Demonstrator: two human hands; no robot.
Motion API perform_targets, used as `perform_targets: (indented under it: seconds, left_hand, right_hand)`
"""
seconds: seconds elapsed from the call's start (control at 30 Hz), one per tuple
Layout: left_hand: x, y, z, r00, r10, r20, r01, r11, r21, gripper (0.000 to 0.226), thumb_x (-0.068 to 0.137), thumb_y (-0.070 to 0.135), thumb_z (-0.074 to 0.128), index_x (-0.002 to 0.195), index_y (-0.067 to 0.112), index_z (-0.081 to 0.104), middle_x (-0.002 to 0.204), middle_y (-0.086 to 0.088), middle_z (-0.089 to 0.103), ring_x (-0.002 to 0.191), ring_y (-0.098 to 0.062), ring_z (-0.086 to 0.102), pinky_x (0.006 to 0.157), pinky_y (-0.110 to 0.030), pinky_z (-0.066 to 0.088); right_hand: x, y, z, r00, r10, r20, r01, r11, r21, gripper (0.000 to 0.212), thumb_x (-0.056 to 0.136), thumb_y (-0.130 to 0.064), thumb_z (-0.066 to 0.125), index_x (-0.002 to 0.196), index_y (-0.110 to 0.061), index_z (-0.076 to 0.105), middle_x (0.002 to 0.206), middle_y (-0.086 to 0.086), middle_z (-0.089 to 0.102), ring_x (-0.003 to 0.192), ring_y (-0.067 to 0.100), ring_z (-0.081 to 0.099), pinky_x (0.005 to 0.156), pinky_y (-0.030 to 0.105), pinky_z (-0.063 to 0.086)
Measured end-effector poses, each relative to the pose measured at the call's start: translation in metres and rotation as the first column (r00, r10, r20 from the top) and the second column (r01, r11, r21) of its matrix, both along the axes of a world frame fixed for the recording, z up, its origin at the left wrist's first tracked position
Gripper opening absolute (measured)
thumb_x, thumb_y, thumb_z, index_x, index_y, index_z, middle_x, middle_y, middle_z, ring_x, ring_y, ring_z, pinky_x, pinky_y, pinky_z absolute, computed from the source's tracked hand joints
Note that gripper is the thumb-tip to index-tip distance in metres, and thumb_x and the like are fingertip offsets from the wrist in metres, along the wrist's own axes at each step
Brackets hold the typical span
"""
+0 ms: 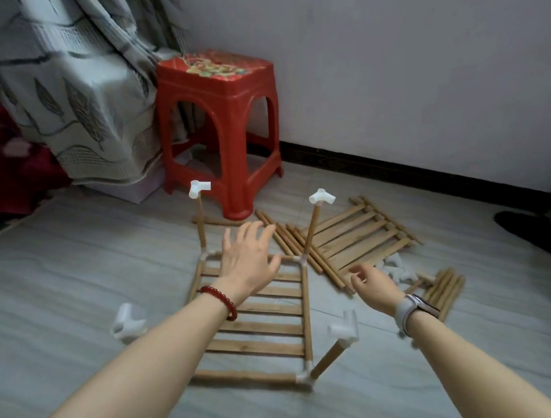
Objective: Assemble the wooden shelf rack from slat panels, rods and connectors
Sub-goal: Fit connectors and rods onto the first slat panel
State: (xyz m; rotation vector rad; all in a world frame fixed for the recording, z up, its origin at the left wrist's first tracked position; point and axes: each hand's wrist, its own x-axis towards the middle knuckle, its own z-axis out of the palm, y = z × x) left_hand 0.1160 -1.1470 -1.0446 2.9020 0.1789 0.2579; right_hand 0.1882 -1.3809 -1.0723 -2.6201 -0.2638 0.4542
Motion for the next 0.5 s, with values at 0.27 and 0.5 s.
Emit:
perform_targets:
  seconds: [0.27,0.5]
  left_hand:
    - [0.116,-0.019,-0.085,0.996,-0.009,-0.092,0.000,0.996,-0.092,0.055,0.094,0.039,0.045,0.144,0.020,0.031,0.147,-0.004,0.035,0.135,-0.022,0.030,0.113,-0.045,0.023]
    - [0.172,-0.007,-0.182,0.985,0.003,-0.173,-0.030,0.988,-0.153,0.054,0.093,0.033,0.050,0.143,0.017,0.036,0.142,-0.007,0.041,0.132,-0.024,0.037,0.109,-0.046,0.031]
  right_hand:
    - [0.105,-0.016,-0.116,0.871,-0.371,-0.321,0.438,0.884,0.166,0.025,0.092,-0.007,0.040,0.103,0.007,0.058,0.080,0.012,0.049,0.075,0.027,0.047,0.089,0.051,0.046]
    - [0.166,-0.017,-0.225,0.536,-0.564,-0.628,0.814,0.542,0.209,0.025,0.093,-0.007,0.044,0.117,0.001,0.047,0.104,0.012,0.043,0.094,0.031,0.053,0.074,0.039,0.052]
